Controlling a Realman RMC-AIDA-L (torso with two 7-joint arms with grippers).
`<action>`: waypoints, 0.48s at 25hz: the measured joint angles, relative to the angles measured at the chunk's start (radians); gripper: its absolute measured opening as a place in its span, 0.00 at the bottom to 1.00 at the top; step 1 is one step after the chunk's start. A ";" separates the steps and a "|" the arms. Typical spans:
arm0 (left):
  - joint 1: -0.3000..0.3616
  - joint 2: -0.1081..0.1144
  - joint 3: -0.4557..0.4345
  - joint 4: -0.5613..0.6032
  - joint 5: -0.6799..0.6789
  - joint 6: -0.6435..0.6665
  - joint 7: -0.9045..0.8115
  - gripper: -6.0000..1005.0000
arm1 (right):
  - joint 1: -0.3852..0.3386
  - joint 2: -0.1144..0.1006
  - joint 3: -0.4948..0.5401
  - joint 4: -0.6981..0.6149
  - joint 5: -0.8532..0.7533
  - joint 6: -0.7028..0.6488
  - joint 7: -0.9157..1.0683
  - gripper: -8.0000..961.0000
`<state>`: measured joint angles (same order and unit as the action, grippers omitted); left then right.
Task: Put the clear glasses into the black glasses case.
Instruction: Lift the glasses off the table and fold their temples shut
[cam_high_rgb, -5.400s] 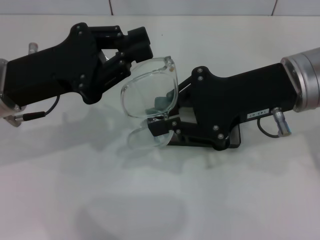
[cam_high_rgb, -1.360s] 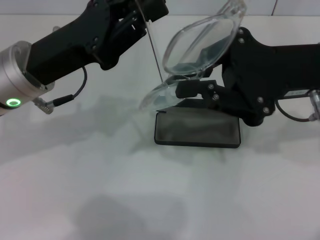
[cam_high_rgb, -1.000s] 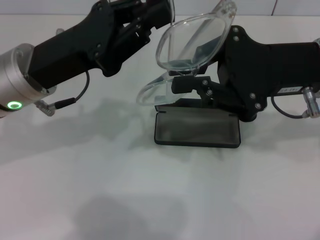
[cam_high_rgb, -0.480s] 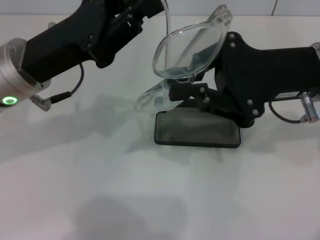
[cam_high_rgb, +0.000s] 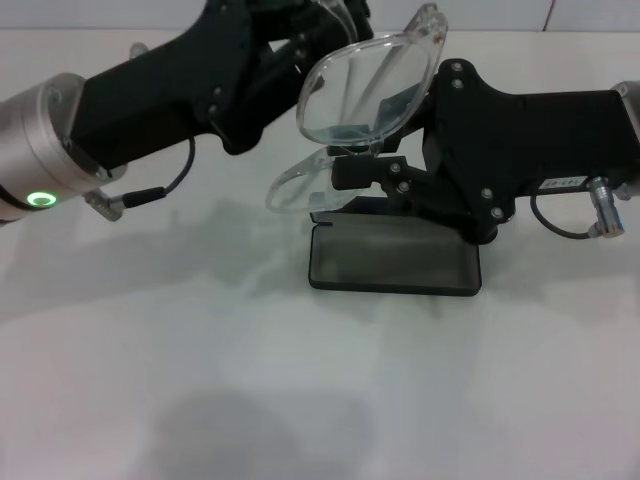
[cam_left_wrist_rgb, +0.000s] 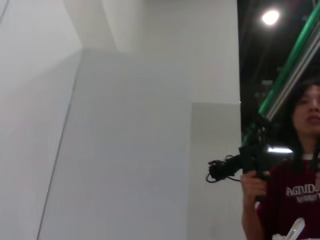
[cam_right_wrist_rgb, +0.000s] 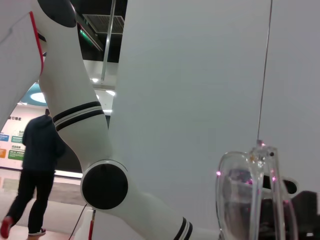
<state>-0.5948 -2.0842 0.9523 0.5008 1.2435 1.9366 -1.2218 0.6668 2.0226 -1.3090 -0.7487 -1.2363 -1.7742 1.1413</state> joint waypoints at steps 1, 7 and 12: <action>0.000 0.000 0.004 0.001 0.000 0.000 0.000 0.18 | 0.000 0.000 0.001 0.002 0.000 0.000 0.000 0.12; 0.000 0.000 0.014 0.001 0.002 0.000 -0.001 0.18 | 0.002 -0.001 0.003 0.011 0.000 0.004 -0.004 0.12; 0.004 -0.001 0.015 0.001 -0.001 0.000 -0.001 0.18 | 0.002 -0.001 0.000 0.014 0.000 0.012 -0.006 0.12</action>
<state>-0.5908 -2.0852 0.9671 0.5015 1.2430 1.9368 -1.2226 0.6689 2.0217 -1.3086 -0.7350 -1.2363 -1.7622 1.1352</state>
